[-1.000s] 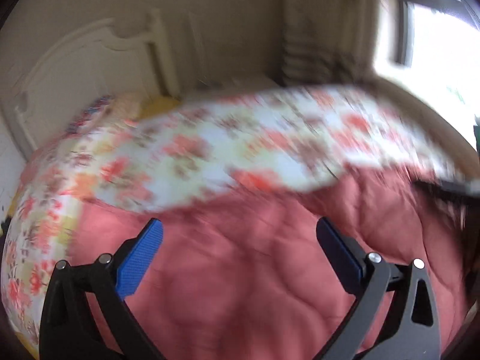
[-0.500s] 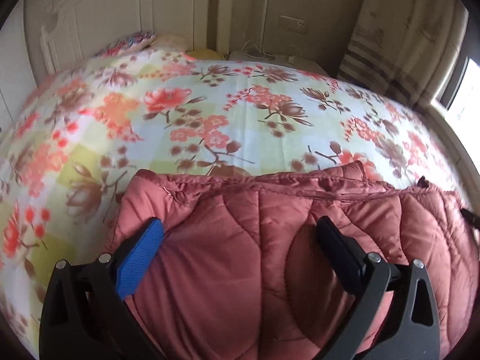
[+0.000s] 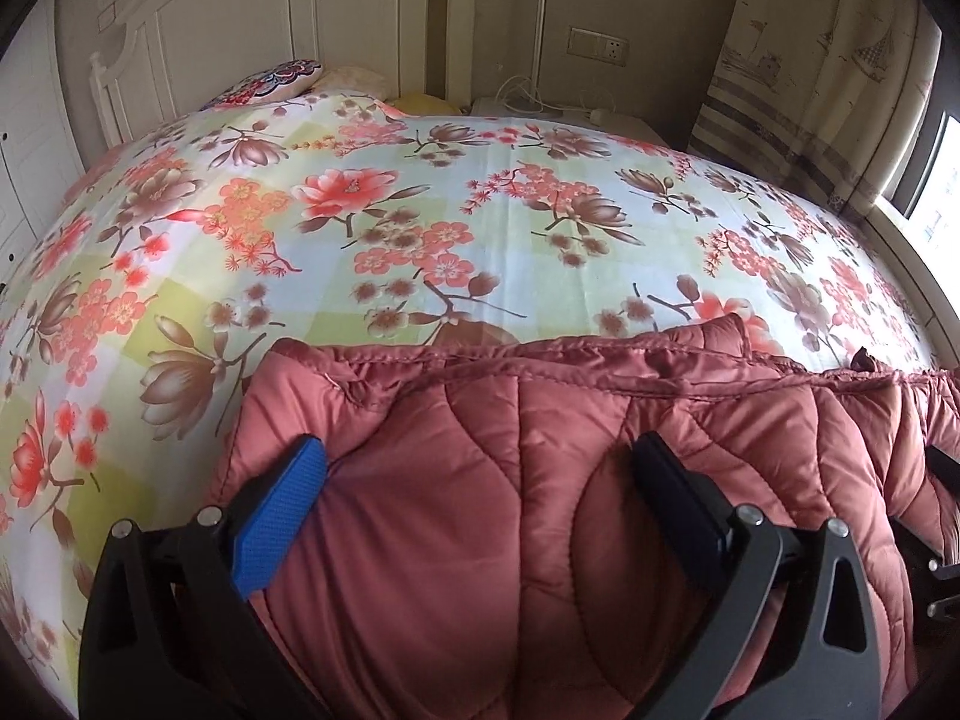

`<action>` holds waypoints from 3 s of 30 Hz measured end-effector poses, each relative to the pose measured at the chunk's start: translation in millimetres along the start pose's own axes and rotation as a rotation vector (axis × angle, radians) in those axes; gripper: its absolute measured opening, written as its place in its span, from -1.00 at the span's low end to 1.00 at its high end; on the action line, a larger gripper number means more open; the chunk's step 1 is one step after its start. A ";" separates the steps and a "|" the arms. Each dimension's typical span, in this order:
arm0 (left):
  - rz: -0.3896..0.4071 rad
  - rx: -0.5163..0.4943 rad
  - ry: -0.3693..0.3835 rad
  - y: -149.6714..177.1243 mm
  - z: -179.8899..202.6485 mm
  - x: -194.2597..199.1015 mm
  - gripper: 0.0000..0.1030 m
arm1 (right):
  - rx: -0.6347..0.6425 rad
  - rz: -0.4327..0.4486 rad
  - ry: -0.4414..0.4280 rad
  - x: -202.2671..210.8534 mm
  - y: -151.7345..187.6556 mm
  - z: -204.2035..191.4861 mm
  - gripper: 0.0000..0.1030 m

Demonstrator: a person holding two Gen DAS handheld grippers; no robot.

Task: Fold large clothes

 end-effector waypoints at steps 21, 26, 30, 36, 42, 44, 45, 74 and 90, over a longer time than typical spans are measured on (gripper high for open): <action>-0.051 0.003 -0.124 0.3 6.7 9.0 0.89 | -0.513 0.015 0.052 13.8 45.0 172.2 0.88; 0.143 -0.114 0.105 -2.8 83.6 80.6 0.89 | -0.521 0.018 0.044 11.6 45.1 176.9 0.89; 0.179 -0.463 0.048 37.9 160.9 80.0 0.96 | -0.517 0.024 0.052 13.9 45.8 175.8 0.89; 0.054 -0.350 0.170 53.1 149.8 38.2 0.96 | -0.516 0.030 0.094 27.3 42.4 174.1 0.89; 0.047 -0.315 0.208 55.6 143.9 36.2 0.96 | -0.228 0.205 0.078 91.0 7.2 82.0 0.90; 0.050 -0.309 0.212 56.0 144.4 36.6 0.96 | -0.075 0.143 0.085 79.6 10.5 42.5 0.91; 0.053 -0.305 0.215 55.1 144.7 36.8 0.96 | -0.019 0.086 0.094 64.2 16.8 29.7 0.91; 0.185 0.064 -0.030 42.3 -19.9 80.3 0.93 | -0.204 0.137 0.159 81.7 48.0 90.8 0.91; 0.182 -0.256 0.013 72.0 73.4 72.4 0.96 | 0.063 0.057 -0.044 56.0 57.2 -16.2 0.91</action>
Point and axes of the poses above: each gripper's, at about its wrist camera, not at the fingertips, and x roughly against the way its jaws point, z to its right, y to its underside, the point moved 7 cm from there along -x, roughly the way its jaws point, and after that the axes turned 3 degrees about -y, right-handed, at the moved point
